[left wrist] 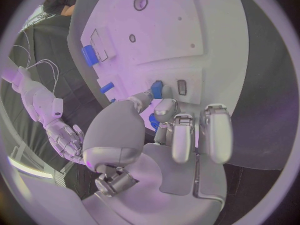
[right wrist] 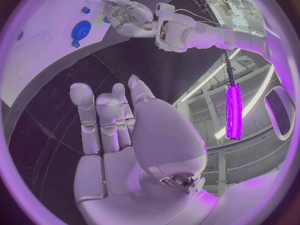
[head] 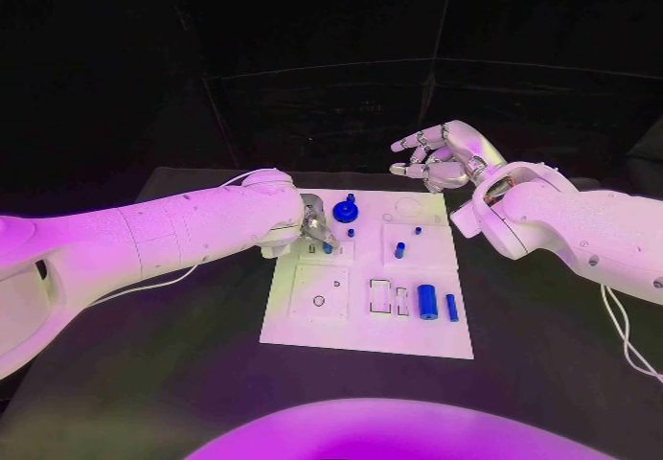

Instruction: Assemble the parts on the task board

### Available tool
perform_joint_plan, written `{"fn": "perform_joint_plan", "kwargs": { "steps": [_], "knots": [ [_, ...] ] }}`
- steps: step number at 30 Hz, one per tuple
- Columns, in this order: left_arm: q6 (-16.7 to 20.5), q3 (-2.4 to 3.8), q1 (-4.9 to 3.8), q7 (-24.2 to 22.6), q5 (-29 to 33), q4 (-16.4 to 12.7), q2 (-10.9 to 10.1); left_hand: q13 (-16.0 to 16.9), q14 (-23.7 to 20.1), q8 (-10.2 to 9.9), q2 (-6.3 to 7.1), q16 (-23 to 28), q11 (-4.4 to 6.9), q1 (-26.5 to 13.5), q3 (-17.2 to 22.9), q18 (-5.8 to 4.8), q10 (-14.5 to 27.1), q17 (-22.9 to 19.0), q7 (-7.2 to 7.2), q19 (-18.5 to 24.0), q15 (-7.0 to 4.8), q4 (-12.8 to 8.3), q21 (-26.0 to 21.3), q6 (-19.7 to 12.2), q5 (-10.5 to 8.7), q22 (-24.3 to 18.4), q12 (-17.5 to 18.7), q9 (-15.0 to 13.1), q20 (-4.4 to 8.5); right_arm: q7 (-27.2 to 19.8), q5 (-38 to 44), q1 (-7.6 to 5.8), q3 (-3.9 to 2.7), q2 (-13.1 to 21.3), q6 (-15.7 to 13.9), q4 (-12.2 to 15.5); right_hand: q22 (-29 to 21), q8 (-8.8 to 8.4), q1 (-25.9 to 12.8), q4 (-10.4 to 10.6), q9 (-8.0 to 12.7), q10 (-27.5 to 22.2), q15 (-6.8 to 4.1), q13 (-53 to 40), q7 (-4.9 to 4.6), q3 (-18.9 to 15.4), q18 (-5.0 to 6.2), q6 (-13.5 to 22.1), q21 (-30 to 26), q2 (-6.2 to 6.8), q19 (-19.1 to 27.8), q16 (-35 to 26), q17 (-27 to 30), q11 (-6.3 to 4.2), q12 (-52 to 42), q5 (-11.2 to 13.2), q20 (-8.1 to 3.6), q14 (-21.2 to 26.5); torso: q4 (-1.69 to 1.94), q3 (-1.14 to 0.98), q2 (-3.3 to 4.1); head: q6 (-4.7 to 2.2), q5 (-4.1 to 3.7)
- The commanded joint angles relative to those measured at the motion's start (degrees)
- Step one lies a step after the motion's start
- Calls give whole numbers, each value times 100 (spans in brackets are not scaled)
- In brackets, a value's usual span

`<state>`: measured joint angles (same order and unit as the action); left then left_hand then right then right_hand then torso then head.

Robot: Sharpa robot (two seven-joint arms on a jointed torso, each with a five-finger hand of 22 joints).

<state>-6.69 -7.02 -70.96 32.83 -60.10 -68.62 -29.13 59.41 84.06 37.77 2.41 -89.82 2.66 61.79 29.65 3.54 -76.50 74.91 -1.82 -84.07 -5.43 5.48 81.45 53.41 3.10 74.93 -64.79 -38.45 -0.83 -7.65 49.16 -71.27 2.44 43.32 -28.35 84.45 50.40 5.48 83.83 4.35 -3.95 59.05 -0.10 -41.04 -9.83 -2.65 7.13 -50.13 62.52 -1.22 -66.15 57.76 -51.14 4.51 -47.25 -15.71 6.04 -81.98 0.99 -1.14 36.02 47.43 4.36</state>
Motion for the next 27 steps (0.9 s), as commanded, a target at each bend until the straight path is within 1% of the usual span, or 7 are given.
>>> {"fn": "perform_joint_plan", "kwargs": {
  "steps": [1, 8, 15, 18, 21, 24, 27],
  "knots": [
    [-213, -9, 12, 57, 61, 36, 26, 3, 594, 23, 5, -18, -8, -100, -77, -70, -44, 1509, 47, -155, -40, 57, 23, 2, 14, 137, -19, -8, 34, -24, -11, -11, -4, -1, 32, 13, -8, -1, 13, 41, 0, -53, 5, 5, -2, -1, 113, 35, -31, 28, 38, -28, 9, 6, -2, -20, 13, -23, -4, 2, 4, -1, -15],
    [-225, -9, 12, 61, 67, 99, 62, 17, 594, 47, 62, -18, -3, -324, -294, -73, -60, 1509, 53, -160, -45, 212, 31, 46, 12, 158, -41, -12, 41, -26, -11, -11, -4, -2, 38, 14, -44, -3, -6, 58, 1, -63, 9, 10, -6, -12, 119, 43, -61, 36, 60, -50, 22, 11, -5, -22, 16, -15, 10, 2, -3, 15, -28],
    [36, -7, 13, 56, 68, 91, 32, 13, 594, 109, 269, -18, 17, -769, -995, -71, -77, 1509, 81, -158, -61, 580, 22, 134, 3, 158, -56, -29, 54, -44, -45, -11, -4, -10, 43, 5, -133, -8, -23, 77, 3, -86, 16, 16, -12, -21, 135, 59, -134, 44, 117, -116, 79, 17, -7, -25, 21, 12, 10, 4, -3, 17, -32],
    [132, -4, 14, 39, 68, 82, 11, 5, 594, 112, 325, -18, 28, -853, -1294, -71, -75, 1509, 93, -159, -72, 711, 20, 133, 5, 161, -54, -28, 66, -46, -52, -11, -4, -12, 42, 0, -158, -10, -27, 83, 4, -95, 18, 18, -14, -23, 139, 66, -155, 46, 135, -130, 88, 20, -8, -26, 23, 21, 9, 5, -4, 14, -32],
    [224, 6, 14, 17, 68, 56, -24, -5, 594, 115, 322, -18, 33, -879, -1567, -72, -73, 1509, 103, -160, -83, 859, 18, 131, -3, 166, -51, -26, 74, -47, -63, -11, -4, -14, 46, -4, -178, -12, -32, 90, 4, -105, 22, 19, -17, -26, 142, 73, -174, 47, 150, -149, 101, 23, -10, -26, 25, 30, 5, 2, -2, 8, -32],
    [275, 39, 14, 4, 68, 31, -50, -14, 594, 116, 319, -18, 35, -868, -1710, -70, -69, 1509, 104, -158, -85, 941, 12, 126, -7, 161, -46, -25, 77, -48, -68, -11, -4, -15, 48, -9, -185, -12, -34, 94, 5, -109, 23, 20, -18, -27, 144, 76, -181, 47, 155, -152, 101, 24, -11, -26, 26, 33, 5, 4, -2, 8, -33],
    [314, 139, 14, -5, 69, -17, -85, -22, 594, 119, 330, -18, 38, -804, -1883, -68, -65, 1509, 104, -157, -85, 1012, 5, 121, -13, 158, -43, -24, 81, -51, -73, -11, -4, -17, 51, -19, -187, -13, -35, 95, 5, -110, 23, 20, -18, -27, 144, 77, -183, 47, 157, -154, 101, 25, -12, -26, 27, 34, 7, 5, -5, 1, -46]
  ]
}}
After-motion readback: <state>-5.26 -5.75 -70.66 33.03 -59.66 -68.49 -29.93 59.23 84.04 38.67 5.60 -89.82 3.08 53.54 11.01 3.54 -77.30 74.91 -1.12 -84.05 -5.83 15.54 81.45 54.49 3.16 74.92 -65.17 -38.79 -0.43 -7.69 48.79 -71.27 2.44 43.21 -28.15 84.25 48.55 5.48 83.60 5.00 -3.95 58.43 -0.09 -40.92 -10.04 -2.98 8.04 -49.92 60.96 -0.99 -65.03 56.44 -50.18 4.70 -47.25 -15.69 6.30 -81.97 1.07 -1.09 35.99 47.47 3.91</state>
